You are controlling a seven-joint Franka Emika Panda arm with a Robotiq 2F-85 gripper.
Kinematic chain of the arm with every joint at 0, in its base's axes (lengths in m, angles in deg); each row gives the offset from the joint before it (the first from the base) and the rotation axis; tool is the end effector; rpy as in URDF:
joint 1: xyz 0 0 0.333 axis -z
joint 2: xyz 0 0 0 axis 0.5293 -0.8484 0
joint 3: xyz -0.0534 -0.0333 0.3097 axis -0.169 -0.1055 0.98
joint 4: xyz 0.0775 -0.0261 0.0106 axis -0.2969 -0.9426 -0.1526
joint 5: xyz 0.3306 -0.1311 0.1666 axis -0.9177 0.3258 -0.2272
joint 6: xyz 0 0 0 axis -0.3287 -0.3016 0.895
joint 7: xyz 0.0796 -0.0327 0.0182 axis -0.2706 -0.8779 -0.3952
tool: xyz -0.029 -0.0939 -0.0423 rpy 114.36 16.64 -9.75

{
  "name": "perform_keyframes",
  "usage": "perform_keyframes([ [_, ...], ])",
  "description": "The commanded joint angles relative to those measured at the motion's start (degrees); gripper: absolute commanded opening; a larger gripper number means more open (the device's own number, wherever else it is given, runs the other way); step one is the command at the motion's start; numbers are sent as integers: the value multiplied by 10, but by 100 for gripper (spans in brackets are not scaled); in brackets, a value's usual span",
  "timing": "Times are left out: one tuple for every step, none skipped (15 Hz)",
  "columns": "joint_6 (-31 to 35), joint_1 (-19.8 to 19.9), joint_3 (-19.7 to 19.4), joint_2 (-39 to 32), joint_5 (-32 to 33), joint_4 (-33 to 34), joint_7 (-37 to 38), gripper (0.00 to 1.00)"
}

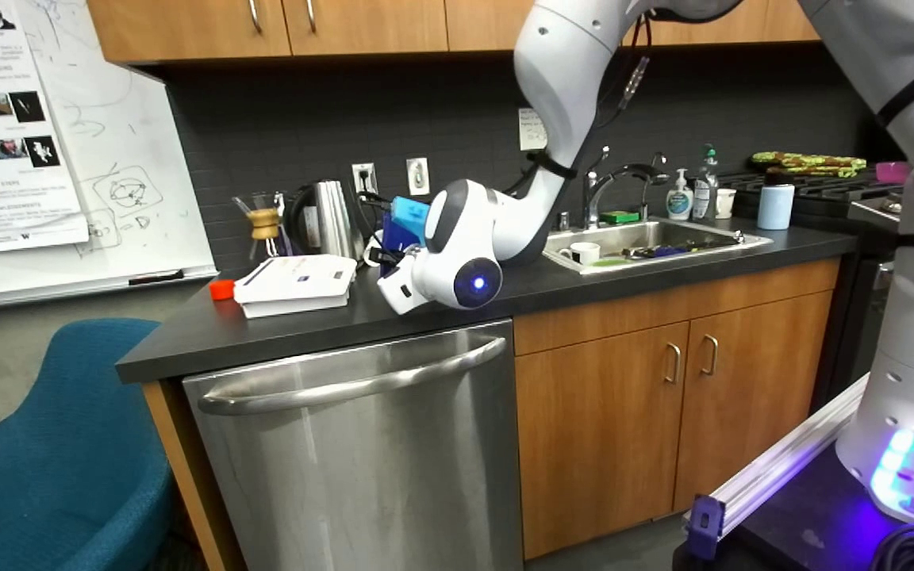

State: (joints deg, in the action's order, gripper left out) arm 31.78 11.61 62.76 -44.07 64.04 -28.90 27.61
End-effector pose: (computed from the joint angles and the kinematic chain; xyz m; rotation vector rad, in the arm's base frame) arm 0.5494 0.3109 0.2047 0.3840 1.6101 0.2761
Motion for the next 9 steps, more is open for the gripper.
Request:
perform_keyframes([
  [5, 4, -3, -12, -2, 22, -30, 55],
  [4, 4, -5, -15, 2, 26, -33, 55],
  [3, 3, -7, -20, 3, 30, -41, 55],
  [3, 3, -8, -25, 3, 34, -46, 55],
  [3, 3, -10, -29, 3, 38, -53, 55],
  [3, 2, -11, -36, 1, 43, -60, 55],
  [3, 1, -12, -42, 2, 47, -65, 55],
  [4, 1, -13, -49, 1, 53, -71, 55],
  [5, 0, -14, -55, -1, 58, -77, 55],
])
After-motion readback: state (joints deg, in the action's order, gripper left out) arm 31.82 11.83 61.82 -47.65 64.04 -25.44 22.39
